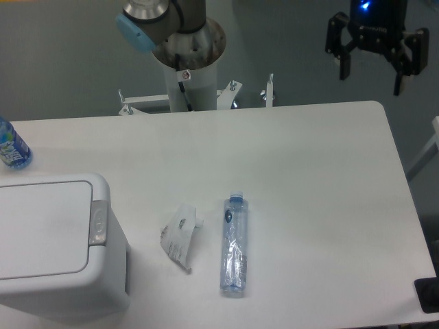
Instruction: Open the trash can
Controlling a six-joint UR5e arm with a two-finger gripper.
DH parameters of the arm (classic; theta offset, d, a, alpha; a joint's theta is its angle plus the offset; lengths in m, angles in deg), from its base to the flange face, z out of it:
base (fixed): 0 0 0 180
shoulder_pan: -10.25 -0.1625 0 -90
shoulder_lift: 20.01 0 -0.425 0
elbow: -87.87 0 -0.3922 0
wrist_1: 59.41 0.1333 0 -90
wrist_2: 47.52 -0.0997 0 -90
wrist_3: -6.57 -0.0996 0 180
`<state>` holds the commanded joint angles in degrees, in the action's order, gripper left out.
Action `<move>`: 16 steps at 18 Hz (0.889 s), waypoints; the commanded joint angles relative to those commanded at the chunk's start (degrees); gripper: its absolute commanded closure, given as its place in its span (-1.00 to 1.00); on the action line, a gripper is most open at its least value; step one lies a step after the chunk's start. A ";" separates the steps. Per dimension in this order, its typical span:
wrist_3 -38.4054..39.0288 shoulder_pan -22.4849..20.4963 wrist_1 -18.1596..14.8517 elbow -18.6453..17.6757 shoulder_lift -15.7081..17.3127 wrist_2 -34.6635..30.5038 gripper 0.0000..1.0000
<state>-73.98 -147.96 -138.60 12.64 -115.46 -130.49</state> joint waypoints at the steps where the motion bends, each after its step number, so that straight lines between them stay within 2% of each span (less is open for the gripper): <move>1: 4.48 1.14 0.44 0.09 -0.26 0.09 -1.00; 4: 15.65 4.74 5.88 -0.09 -1.49 -0.26 -1.00; 7: 26.54 7.47 7.29 0.09 -2.20 0.00 -1.00; 10: 41.57 12.47 10.89 0.09 -3.16 0.44 -1.00; 16: 60.29 20.21 11.69 -0.70 -5.45 6.31 -1.00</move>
<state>-13.69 -127.75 -126.91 11.93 -120.90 -124.18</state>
